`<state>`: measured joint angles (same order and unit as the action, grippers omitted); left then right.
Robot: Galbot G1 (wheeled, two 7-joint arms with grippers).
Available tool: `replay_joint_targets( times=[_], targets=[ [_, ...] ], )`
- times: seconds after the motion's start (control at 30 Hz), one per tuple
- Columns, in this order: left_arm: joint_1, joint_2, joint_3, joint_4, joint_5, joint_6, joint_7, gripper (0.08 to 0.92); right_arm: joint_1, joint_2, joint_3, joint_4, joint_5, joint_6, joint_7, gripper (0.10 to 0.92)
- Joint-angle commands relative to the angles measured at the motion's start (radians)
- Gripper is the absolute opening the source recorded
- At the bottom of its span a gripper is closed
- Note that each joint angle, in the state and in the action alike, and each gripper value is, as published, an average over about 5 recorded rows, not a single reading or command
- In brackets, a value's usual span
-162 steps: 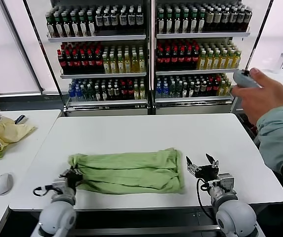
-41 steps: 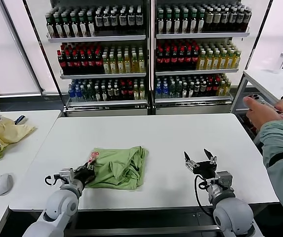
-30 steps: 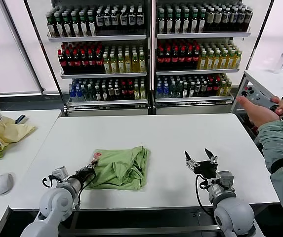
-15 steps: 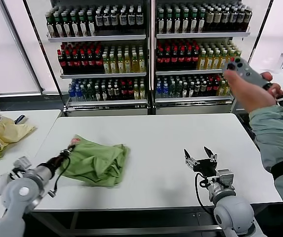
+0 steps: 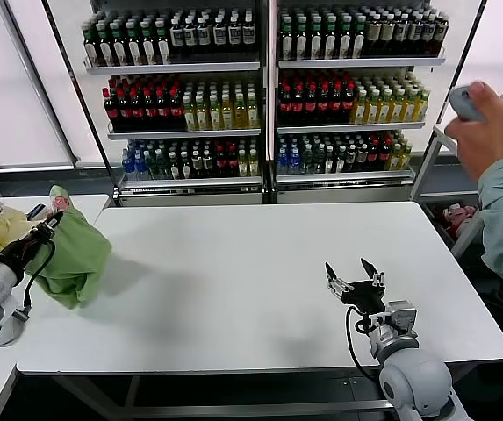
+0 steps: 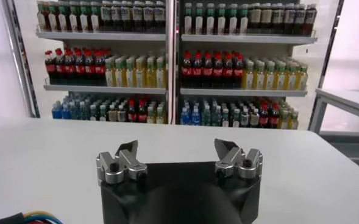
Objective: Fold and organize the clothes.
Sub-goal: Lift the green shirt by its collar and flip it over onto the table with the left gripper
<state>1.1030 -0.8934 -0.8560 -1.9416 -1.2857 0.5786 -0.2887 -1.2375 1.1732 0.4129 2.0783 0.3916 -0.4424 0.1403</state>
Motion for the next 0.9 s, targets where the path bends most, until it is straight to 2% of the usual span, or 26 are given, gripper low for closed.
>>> replay_joint_targets(
  times=[0.03, 0.2, 0.4, 0.6, 0.9],
  targets=[
    [-0.017, -0.039, 0.422, 0.001, 0.703, -0.028, 0.055, 0.104, -0.003, 0.008, -0.001, 0.003, -0.002, 0.003, -0.001, 0.823],
    [-0.090, -0.117, 0.662, 0.087, 0.969, -0.035, 0.059, 0.104, -0.009, 0.013, 0.006, 0.010, -0.005, 0.003, 0.000, 0.823],
    [-0.197, -0.227, 0.818, 0.126, 1.011, 0.003, 0.027, 0.104, -0.024, 0.010, 0.021, 0.026, -0.004, 0.002, 0.000, 0.823],
    [-0.277, -0.316, 0.916, 0.235, 0.991, 0.007, -0.024, 0.104, -0.028, 0.008, 0.027, 0.036, -0.005, 0.003, -0.001, 0.823],
    [-0.319, -0.397, 0.976, 0.272, 0.928, 0.003, -0.067, 0.104, -0.013, 0.006, 0.022, 0.025, -0.004, 0.006, -0.003, 0.823]
  ],
)
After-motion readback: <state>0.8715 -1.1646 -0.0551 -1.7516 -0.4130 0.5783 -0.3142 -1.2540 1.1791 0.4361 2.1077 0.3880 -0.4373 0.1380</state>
